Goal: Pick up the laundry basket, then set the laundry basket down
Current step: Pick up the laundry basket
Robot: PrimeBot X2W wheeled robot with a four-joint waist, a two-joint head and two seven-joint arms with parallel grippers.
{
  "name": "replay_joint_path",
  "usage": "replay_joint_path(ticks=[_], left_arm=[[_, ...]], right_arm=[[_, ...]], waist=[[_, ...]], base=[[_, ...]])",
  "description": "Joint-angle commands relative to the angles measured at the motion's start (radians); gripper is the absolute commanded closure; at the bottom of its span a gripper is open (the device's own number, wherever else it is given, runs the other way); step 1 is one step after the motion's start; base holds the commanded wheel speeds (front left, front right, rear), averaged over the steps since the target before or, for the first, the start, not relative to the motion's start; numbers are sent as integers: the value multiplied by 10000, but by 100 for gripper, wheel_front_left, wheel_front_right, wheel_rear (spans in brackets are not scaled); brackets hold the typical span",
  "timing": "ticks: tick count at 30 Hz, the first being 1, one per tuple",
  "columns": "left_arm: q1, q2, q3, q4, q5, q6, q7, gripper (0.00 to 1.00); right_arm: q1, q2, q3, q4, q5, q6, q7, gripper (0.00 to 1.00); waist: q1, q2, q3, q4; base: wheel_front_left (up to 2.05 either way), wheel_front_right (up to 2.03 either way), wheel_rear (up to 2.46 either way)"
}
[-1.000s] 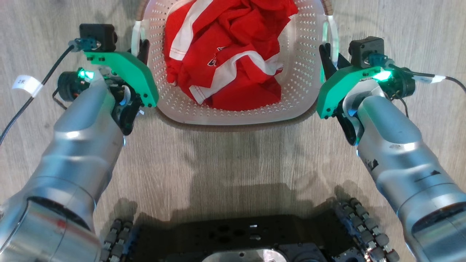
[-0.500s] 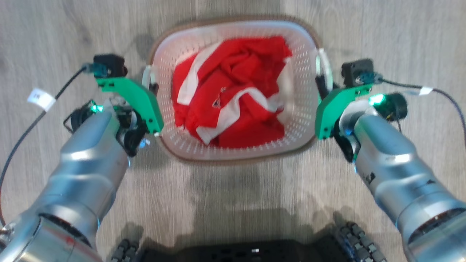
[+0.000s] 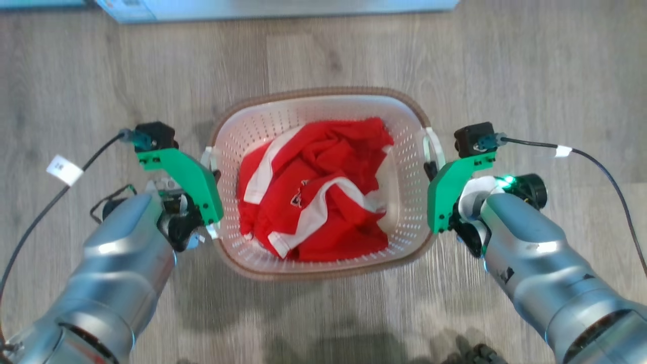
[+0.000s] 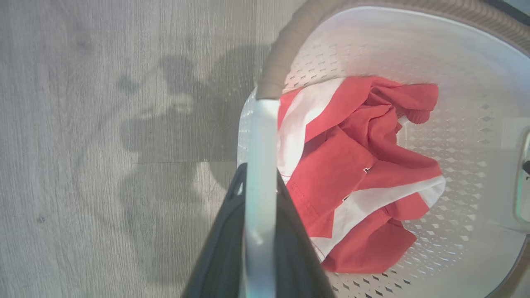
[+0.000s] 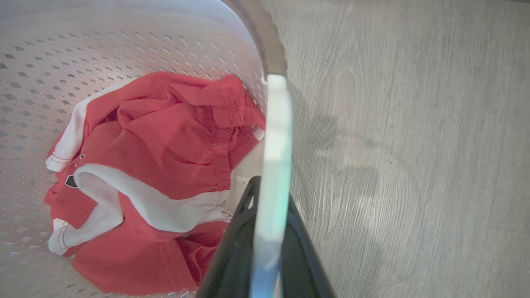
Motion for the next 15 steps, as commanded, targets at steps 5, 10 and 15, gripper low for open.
replay_joint_path(ticks=[5,10,15], left_arm=[[241,286,85,-77,-460,-75,370,100],[515,292,19,9,-770,-75,765,100],[619,316,-12,116,-956,-75,983,100]], right_arm=[[694,161,554,-12,666,-17,687,100],[865,162,893,5,1199,-17,1458,100],[832,162,1055,97,1527,-17,1814,100]], waist=[[1,-1,-1242,-87],[1,-1,-2021,-129],[1,-1,-2543,-151]], base=[[0,0,0],[0,0,0],[0,0,0]])
